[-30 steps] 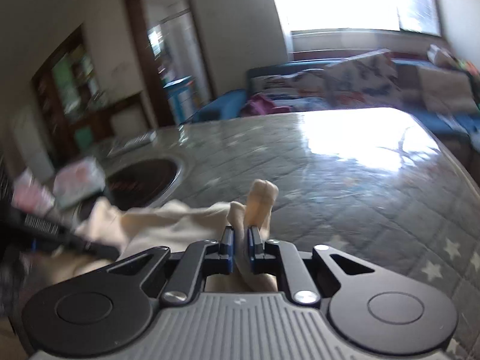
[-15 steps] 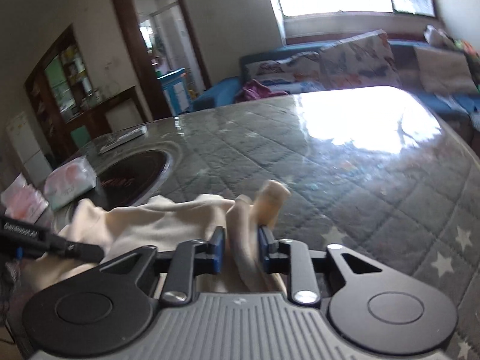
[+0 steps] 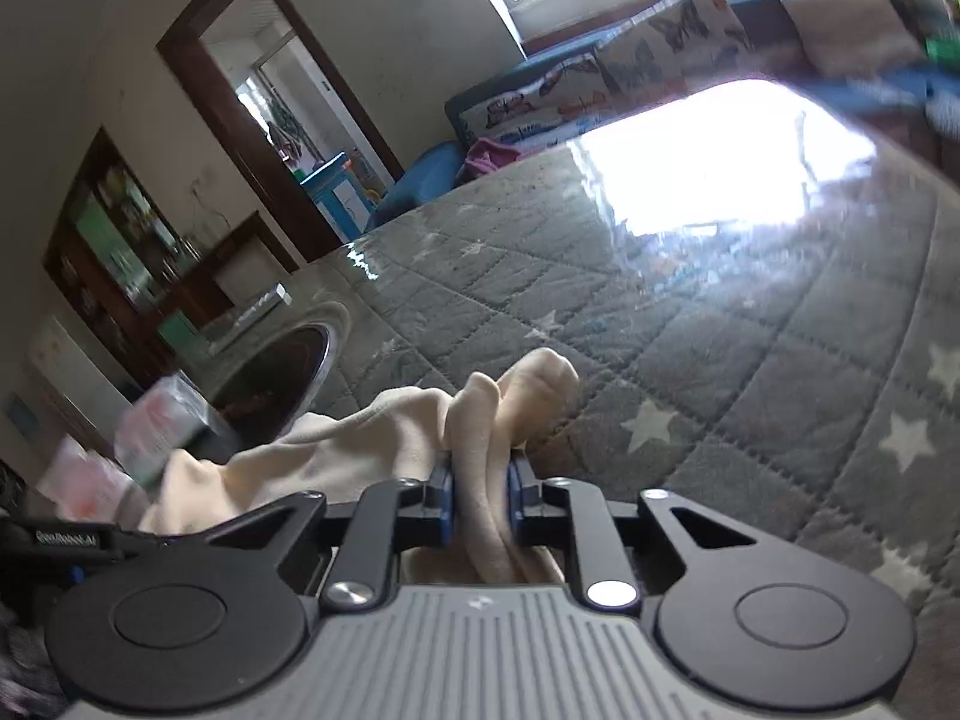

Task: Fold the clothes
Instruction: 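Grasp the sweatshirt cuff with the right tool while the left tool holds the edge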

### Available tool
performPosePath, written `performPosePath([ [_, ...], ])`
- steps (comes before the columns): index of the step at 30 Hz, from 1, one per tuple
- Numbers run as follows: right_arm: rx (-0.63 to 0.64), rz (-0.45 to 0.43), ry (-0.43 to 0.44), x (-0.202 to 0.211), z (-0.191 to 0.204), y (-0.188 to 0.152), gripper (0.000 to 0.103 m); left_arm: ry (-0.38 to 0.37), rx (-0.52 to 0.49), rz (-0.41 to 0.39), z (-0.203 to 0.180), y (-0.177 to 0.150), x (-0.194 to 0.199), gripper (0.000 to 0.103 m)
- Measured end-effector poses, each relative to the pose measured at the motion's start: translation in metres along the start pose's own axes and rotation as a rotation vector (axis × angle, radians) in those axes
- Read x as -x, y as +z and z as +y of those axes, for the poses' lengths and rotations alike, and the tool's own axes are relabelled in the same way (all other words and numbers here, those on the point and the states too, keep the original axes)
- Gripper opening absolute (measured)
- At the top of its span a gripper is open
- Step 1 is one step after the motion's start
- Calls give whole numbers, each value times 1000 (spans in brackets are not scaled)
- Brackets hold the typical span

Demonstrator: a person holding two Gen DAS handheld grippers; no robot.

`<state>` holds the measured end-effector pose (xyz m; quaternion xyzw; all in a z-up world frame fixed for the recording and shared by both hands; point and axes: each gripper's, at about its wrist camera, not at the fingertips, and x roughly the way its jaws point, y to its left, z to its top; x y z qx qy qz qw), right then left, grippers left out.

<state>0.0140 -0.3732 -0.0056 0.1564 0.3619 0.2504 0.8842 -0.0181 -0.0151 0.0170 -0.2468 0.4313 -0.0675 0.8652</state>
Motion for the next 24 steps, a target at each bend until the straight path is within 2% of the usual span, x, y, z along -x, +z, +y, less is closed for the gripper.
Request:
performPosePath([
  [4, 72, -49, -51, 13, 18, -2, 12, 56, -87, -11, -14, 0, 0, 18],
  [9, 125, -108, -90, 36, 32, 0, 11, 76, -175, -34, -30, 2, 1, 17],
  [18, 117, -184, -178, 71, 24, 7, 11, 57, -319, -57, -76, 8, -4, 16],
  [24, 115, -243, -245, 97, 14, 12, 11, 18, -374, -54, -111, 11, -18, 16],
])
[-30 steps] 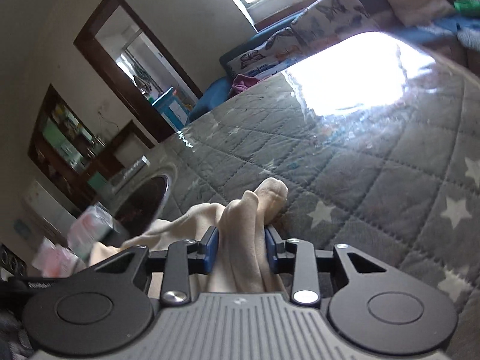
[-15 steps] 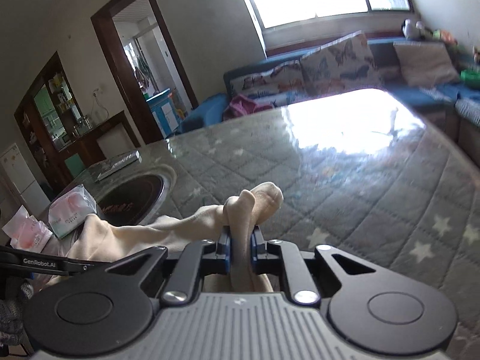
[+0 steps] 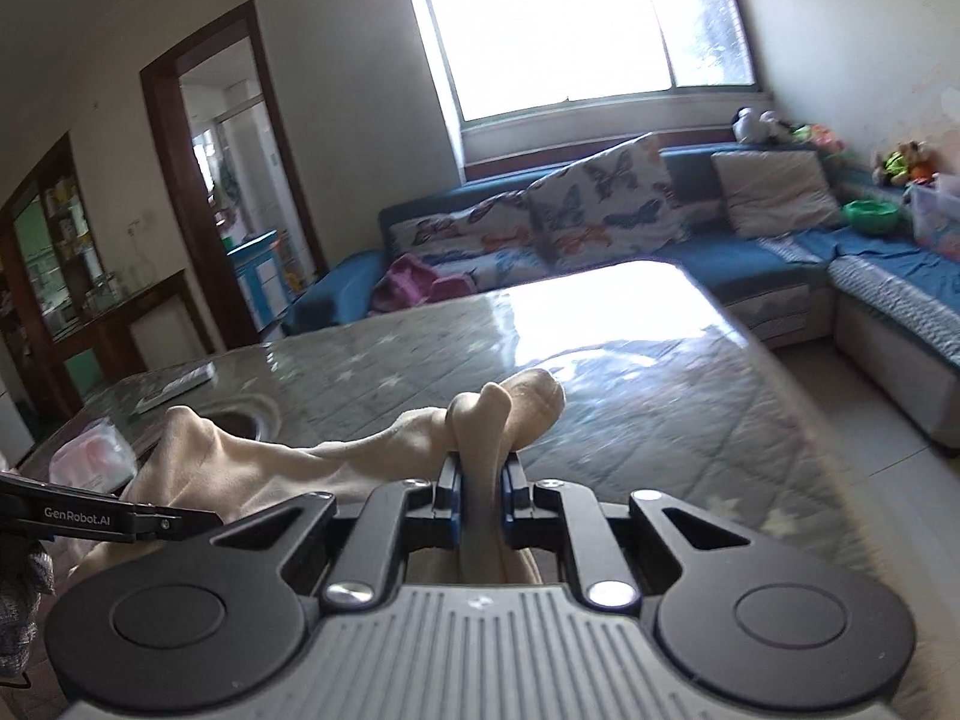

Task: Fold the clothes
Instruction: 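Grasp the sweatshirt cuff with the right tool while the left tool holds the edge, then fold the held edge and cuff over the bundle with both tools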

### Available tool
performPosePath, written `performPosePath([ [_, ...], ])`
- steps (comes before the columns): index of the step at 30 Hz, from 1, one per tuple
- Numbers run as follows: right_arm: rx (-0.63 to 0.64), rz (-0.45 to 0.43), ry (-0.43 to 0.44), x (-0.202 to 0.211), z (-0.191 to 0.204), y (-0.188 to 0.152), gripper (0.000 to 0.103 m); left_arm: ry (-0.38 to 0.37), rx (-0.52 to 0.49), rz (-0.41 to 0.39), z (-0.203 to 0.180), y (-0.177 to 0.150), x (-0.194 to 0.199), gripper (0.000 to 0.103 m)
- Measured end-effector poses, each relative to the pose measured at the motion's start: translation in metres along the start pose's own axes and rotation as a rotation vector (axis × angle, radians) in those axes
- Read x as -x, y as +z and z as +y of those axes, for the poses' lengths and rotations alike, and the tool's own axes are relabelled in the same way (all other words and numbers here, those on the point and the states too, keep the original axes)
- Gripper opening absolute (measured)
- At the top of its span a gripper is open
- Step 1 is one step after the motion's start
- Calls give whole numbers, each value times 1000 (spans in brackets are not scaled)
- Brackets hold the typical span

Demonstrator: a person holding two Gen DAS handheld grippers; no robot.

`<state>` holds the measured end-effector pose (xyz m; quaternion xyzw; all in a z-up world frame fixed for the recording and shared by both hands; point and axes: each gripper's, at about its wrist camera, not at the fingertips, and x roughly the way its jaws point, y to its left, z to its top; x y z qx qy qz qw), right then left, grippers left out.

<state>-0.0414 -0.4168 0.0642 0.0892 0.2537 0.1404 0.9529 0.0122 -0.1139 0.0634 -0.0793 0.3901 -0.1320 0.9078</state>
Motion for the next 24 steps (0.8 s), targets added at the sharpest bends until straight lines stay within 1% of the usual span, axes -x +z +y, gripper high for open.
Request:
performPosePath([
  [6, -21, -27, -72, 16, -27, 8, 11, -57, -41, 15, -29, 13, -20, 16],
  [16, -53, -24, -161, 22, -78, 14, 11, -126, -57, 90, -63, 26, -62, 16],
  [24, -77, -9, -200, 17, -106, 12, 11, -141, -69, 113, -80, 30, -83, 17],
])
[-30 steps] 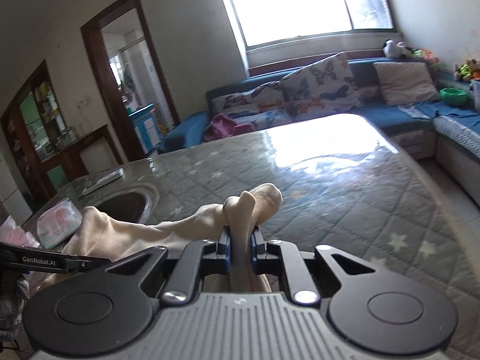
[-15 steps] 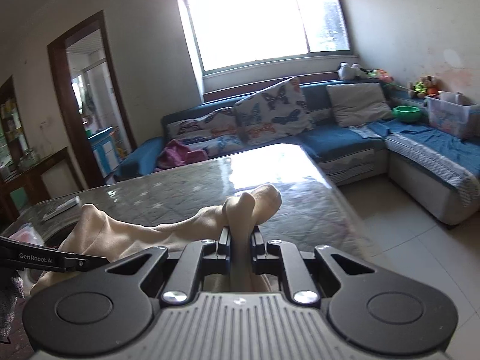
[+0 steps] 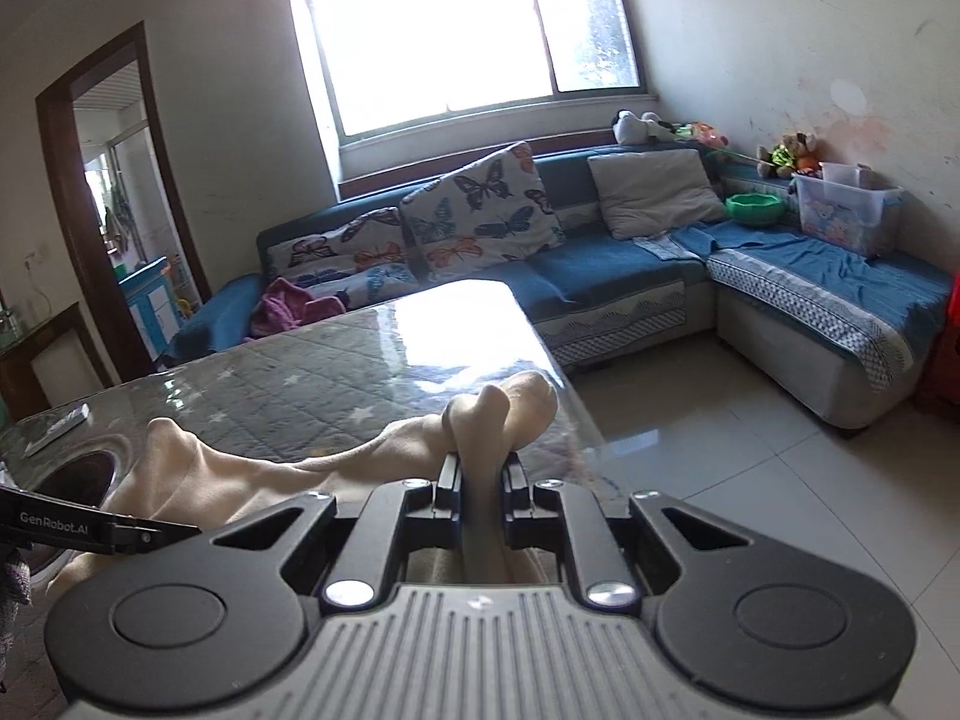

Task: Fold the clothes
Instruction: 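Fold the held edge and cuff over the bundle with both tools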

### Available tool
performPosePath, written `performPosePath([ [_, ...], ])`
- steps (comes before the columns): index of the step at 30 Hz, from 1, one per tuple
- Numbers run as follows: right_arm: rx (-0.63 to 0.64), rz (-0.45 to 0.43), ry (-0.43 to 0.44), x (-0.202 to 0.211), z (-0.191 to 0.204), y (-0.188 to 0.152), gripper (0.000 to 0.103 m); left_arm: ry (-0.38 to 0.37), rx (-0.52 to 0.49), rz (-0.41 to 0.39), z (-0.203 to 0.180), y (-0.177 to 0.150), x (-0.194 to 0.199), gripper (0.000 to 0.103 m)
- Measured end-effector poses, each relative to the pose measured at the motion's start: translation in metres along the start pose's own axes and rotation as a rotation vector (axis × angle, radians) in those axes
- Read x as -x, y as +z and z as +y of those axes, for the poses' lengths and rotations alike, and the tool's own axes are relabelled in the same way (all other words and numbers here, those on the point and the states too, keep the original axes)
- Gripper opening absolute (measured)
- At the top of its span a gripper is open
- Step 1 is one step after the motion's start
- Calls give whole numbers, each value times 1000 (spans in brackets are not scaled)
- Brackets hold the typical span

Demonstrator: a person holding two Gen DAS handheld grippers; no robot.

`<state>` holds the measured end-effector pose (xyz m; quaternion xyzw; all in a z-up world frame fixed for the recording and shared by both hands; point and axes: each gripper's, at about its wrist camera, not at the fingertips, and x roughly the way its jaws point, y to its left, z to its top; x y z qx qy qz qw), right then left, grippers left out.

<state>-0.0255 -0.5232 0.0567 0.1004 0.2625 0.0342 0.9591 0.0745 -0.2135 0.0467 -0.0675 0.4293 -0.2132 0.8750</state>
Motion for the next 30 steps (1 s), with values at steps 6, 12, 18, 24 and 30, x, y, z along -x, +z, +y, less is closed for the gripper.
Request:
performPosePath([
  [6, -31, 40, -22, -18, -15, -10, 11, 6, -2, 32, -2, -1, -12, 19],
  [12, -62, 97, -39, -37, -29, -22, 17, 55, 16, 60, 9, -4, -19, 28],
  [18, -42, 65, -109, -32, -36, -19, 21, 91, 28, 41, 15, 2, -14, 35],
  [24, 5, 68, -68, -38, -26, -16, 21, 109, 42, -5, 17, 14, -4, 37],
  [30, 48, 104, -77, -62, -15, -19, 21, 101, 31, -13, 13, 24, -13, 36],
])
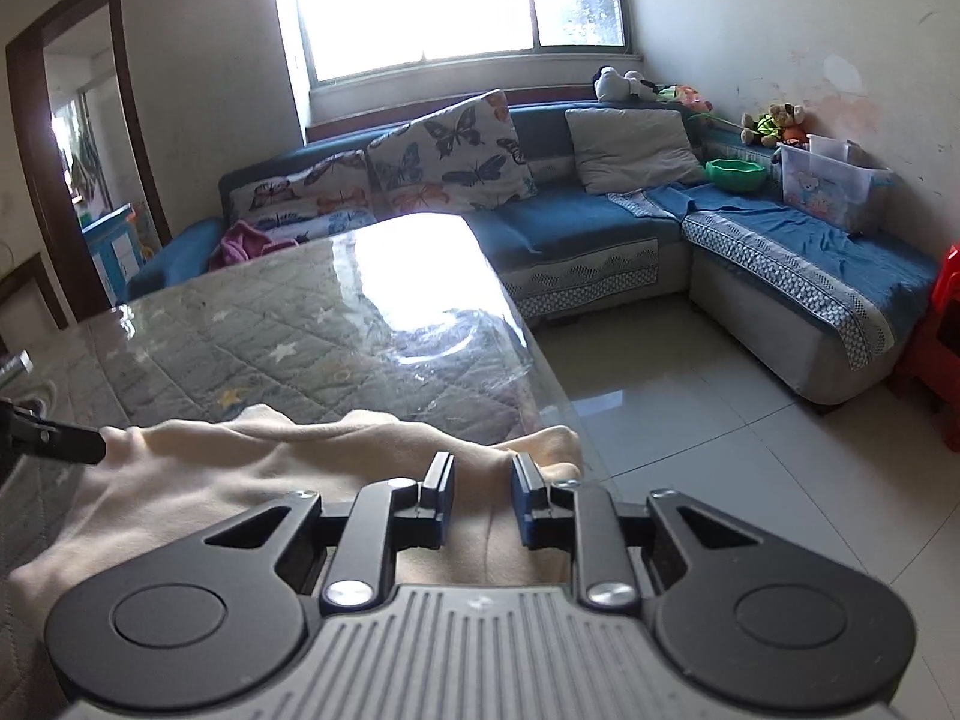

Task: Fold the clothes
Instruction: 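Fold the held edge and cuff over the bundle with both tools, then lower the fold onto the bundle and open both tools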

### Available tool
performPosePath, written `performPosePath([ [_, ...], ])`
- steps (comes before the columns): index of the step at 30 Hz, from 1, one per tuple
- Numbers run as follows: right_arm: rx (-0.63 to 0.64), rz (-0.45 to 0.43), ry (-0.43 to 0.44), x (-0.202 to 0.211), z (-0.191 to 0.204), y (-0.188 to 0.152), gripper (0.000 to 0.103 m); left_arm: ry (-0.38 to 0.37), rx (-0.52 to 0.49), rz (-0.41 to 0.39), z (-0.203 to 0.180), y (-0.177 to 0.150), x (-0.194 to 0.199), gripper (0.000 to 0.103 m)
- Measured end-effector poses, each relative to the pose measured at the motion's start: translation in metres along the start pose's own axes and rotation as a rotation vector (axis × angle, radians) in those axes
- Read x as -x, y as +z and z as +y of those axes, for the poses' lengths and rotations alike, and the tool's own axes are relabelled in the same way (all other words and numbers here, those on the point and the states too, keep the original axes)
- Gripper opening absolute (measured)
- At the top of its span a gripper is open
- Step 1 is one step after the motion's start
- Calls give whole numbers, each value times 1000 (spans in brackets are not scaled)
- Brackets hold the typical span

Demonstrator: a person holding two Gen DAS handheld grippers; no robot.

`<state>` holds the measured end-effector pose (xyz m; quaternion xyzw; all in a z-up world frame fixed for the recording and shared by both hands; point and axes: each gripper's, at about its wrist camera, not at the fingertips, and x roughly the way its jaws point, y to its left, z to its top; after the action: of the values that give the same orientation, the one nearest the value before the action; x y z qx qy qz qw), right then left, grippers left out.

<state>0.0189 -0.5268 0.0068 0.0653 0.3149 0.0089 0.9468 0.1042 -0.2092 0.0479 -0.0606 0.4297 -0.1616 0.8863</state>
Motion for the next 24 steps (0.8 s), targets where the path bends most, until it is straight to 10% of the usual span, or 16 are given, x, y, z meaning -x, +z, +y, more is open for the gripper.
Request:
performPosePath([
  [24, 100, 20, 49, -31, 41, 18, 22, -28, -19, 36, -20, 17, -41, 35],
])
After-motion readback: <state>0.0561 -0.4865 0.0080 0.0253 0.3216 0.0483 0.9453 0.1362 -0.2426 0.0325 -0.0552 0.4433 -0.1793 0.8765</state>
